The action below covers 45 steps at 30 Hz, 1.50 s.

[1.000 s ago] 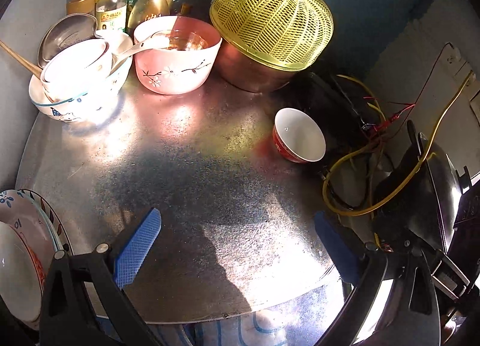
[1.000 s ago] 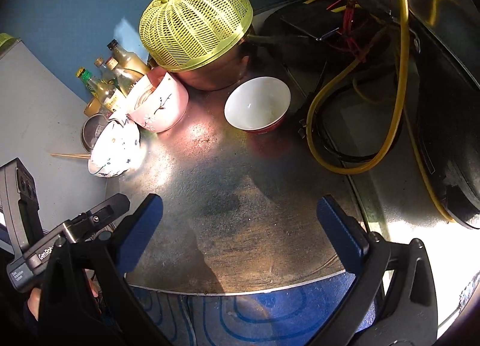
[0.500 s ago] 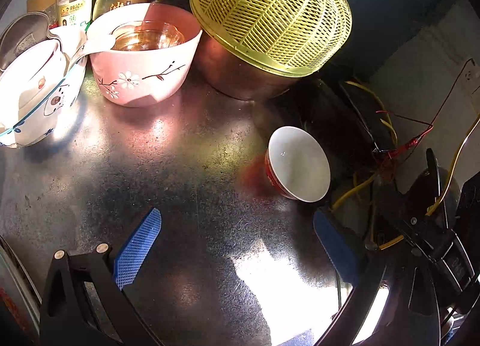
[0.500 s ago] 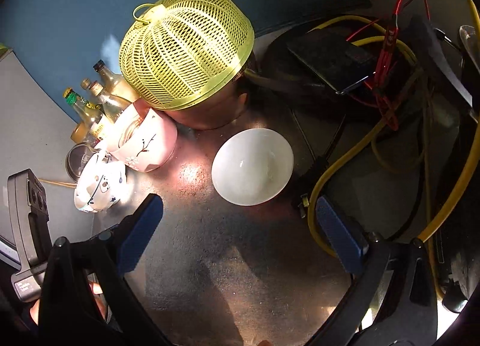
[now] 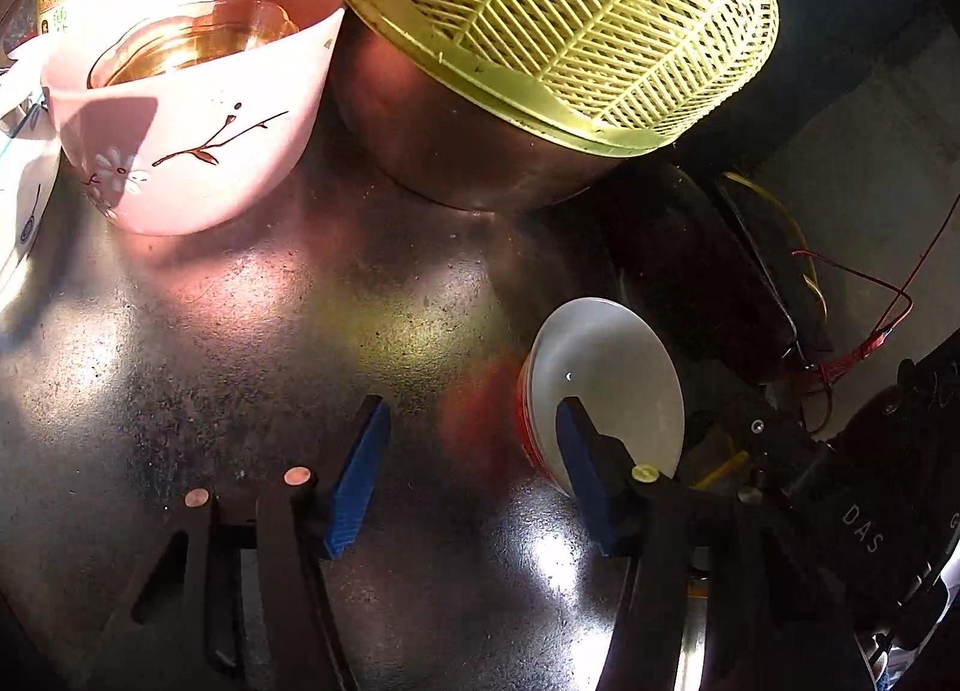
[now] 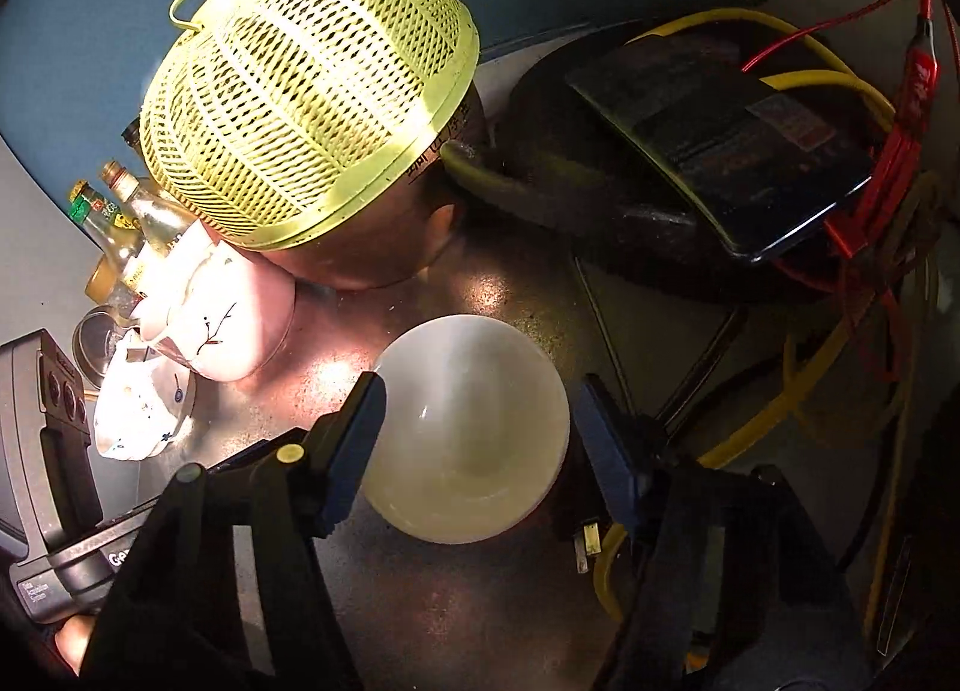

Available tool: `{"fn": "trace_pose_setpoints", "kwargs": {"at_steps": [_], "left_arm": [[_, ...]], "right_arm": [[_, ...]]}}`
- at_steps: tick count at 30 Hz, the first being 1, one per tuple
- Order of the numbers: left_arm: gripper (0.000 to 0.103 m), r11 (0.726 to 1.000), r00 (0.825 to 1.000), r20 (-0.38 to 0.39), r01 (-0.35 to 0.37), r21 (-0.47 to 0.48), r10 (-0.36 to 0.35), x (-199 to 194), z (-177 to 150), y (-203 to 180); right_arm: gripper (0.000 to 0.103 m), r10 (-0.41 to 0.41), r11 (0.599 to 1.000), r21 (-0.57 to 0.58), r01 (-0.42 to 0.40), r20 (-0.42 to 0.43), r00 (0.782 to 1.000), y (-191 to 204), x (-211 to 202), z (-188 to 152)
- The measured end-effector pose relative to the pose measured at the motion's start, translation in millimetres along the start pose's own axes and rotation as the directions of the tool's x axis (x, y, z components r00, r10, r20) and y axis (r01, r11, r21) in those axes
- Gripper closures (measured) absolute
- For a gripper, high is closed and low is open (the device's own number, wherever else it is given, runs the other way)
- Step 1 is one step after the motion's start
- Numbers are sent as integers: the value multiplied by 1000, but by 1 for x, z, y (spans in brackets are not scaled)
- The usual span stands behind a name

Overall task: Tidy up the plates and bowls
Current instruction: 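Move the left tool to the rim of the last red-rimmed bowl, then close the left tool on the bowl rim, then lift the bowl with the left tool and carry it to the stack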

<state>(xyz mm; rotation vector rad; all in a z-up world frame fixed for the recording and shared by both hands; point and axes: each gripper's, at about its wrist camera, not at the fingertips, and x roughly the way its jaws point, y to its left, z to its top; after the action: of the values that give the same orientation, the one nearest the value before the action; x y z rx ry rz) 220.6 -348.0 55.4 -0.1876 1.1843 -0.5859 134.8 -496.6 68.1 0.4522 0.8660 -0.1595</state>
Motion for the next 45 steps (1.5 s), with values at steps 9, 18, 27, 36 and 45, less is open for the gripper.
{"fn": "trace_pose_setpoints", "kwargs": {"at_steps": [9,18,27,36,45], "left_arm": [[64,1000,998,-52,24,9,-23,34,-2,-12],[87,998,995,-82,60,4,-59,57,-7,-18],[91,999,998,-58,27,35,-25,47,-10,-20],[91,999,1000,-12,6,51,-6,2,-15,-8],[91,999,999,44,-20,41,18,-60,-34,14]], "right_arm": [[56,-27,1000,10,28,-37,999,-14,22,1],[66,-100,995,-30,98,-76,992,-16,32,-2],[93,-97,994,-65,91,-96,991,-11,29,-7],[93,-39,997,-68,35,-61,997,13,1,-19],[93,27,995,-92,-31,-43,999,55,-27,-34]]}}
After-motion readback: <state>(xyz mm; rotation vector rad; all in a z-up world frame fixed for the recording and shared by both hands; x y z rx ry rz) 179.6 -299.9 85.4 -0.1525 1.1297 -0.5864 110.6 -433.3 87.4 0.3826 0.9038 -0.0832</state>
